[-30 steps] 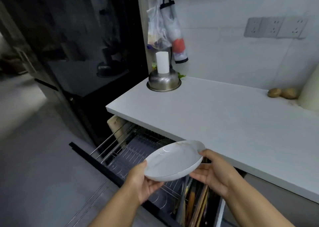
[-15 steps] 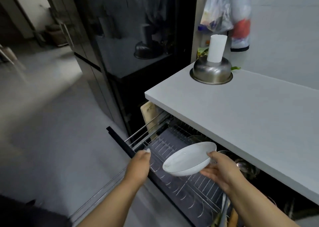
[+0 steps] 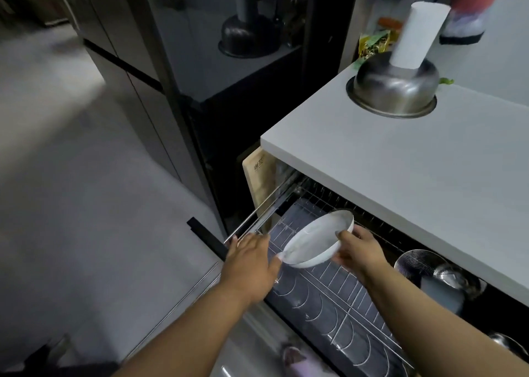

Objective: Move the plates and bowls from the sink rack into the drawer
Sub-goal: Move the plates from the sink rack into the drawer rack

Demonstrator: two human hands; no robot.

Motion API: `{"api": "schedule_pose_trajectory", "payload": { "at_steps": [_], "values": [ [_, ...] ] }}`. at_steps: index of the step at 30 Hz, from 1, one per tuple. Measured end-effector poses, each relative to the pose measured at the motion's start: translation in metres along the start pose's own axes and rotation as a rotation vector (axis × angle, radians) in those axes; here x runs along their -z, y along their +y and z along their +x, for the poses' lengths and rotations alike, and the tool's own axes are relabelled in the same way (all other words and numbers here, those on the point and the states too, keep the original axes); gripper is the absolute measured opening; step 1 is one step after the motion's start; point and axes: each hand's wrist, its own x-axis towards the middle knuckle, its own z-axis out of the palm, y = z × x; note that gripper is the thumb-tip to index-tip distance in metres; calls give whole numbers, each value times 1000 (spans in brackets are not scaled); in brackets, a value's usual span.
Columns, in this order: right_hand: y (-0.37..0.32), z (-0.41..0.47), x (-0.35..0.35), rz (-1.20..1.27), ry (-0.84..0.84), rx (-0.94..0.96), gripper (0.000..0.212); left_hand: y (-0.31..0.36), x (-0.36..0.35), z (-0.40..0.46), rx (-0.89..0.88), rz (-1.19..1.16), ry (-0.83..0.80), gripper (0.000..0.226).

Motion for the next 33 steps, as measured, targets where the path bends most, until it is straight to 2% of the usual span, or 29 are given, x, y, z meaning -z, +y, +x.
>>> {"api": "schedule_pose_trajectory", "payload": {
  "at_steps": [5, 11, 18, 22, 27, 33],
  "values": [
    [-6, 42, -26, 14, 19, -3, 43, -12, -12, 48, -21, 119, 36, 61],
    [-8, 82, -52, -59, 37, 7, 60, -32, -25, 71, 126, 314, -207, 77],
    [-15, 108, -72, -130, 40, -30, 61, -35, -28, 70, 116, 369, -222, 83],
    [-19, 124, -78, -191, 71, -12, 55, -37, -31, 69, 105, 344, -195, 85],
    [-22, 143, -83, -278, 94, -68, 33, -39, -31, 69, 99, 307, -187, 84],
    [-28, 159, -96, -332, 87, -111, 19, -39, -30, 68, 79, 277, -156, 84]
  ]
}}
